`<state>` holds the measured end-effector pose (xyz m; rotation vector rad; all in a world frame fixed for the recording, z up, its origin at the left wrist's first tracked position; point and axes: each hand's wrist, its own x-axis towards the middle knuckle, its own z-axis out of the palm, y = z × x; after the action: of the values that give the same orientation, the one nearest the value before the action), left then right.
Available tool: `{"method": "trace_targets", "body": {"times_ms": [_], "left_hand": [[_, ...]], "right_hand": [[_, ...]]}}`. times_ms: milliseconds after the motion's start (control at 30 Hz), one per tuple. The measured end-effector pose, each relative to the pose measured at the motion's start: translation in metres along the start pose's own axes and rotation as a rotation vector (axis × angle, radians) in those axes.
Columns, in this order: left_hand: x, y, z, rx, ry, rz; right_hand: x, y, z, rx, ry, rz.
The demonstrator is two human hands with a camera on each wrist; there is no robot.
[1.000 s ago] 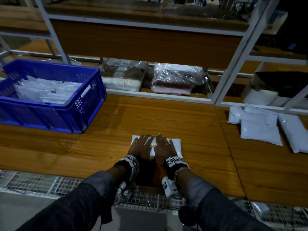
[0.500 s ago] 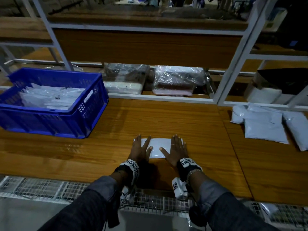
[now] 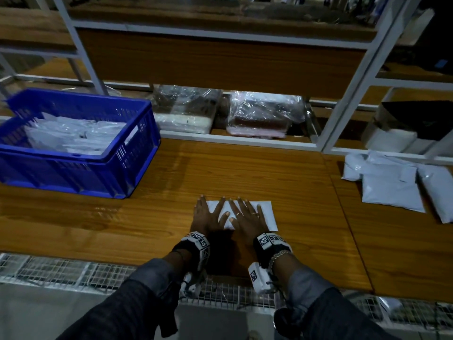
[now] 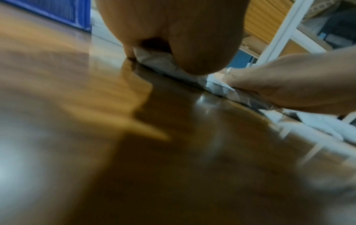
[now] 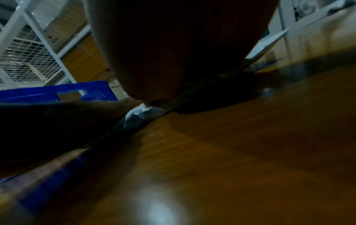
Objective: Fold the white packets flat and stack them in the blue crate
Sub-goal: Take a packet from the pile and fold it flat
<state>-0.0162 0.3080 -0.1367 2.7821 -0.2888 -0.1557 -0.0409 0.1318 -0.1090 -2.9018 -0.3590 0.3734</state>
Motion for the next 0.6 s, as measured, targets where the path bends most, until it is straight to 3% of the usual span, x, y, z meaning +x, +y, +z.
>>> {"method": "trace_targets", "body": {"times_ms": [67, 200, 300, 400, 600], "left_hand": [[0.006, -0.002, 0.001, -0.057, -0.100, -0.047], [0.006, 0.010, -0.006, 0.001, -0.087, -0.076], [0.010, 0.014, -0.022, 0.009, -0.190, -0.155], [0.004, 0.004, -0.029, 0.036, -0.234, -0.070], [-0.011, -0.020, -0.034, 0.037, -0.174, 0.204]], "right_hand": [[0.000, 0.001, 0.000, 0.011, 0.011, 0.010], [0.003, -0.003, 0.003, 0.035, -0.021, 0.065], [0.009, -0.001, -0.006, 0.070, -0.095, 0.086], [0.008, 0.002, -0.015, 0.155, -0.118, 0.074], [-0.006, 0.023, -0.019, 0.168, -0.131, 0.045]]}}
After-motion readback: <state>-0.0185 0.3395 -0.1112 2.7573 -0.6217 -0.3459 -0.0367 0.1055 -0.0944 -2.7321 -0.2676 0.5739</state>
